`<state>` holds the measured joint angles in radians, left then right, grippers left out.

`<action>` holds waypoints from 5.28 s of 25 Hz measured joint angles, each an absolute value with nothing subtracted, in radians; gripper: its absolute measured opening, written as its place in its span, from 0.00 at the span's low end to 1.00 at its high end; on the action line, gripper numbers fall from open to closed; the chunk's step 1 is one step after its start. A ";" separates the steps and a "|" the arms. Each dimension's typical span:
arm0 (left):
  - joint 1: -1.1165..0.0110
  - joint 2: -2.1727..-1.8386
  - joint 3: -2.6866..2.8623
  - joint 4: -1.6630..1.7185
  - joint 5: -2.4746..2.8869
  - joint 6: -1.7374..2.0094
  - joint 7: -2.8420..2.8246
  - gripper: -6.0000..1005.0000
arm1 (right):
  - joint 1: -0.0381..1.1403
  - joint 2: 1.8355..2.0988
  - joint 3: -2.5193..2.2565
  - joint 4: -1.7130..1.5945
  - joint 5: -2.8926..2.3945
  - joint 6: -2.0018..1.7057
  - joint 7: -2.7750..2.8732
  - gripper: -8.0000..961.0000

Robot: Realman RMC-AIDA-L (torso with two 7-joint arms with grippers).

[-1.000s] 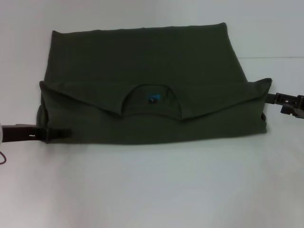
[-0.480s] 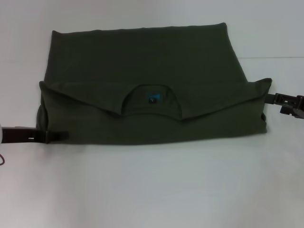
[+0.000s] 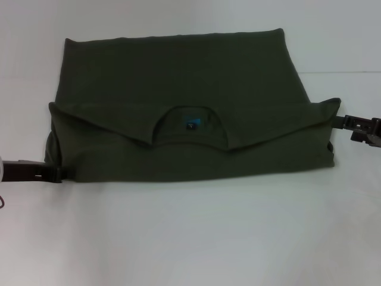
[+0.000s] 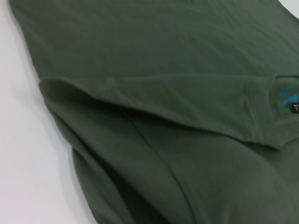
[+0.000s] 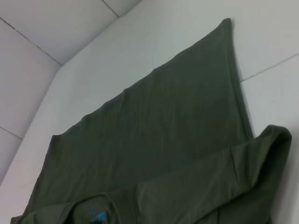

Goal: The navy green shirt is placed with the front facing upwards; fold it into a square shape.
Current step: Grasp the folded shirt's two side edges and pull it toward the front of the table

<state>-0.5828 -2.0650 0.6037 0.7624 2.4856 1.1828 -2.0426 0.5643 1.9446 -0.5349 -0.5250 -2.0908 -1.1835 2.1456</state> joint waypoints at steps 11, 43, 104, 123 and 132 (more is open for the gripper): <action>-0.588 -2.065 0.604 0.762 2.482 1.191 -2.040 0.05 | 0.574 1.919 -0.571 -0.540 -2.091 -1.241 2.206 0.93; -0.596 -2.066 0.604 0.759 2.478 1.214 -2.031 0.05 | 0.850 1.925 -0.676 -0.610 -2.650 -1.259 2.658 0.93; -0.604 -2.068 0.602 0.749 2.476 1.206 -2.028 0.05 | 0.842 1.975 -0.723 -0.580 -2.654 -1.164 2.647 0.09; -0.600 -2.031 0.509 0.807 2.539 1.480 -2.055 0.05 | 0.804 1.933 -0.724 -0.675 -2.653 -1.475 2.589 0.06; -0.606 -1.994 0.417 0.858 2.646 1.814 -2.061 0.05 | 0.770 1.919 -0.727 -0.666 -2.658 -1.670 2.517 0.07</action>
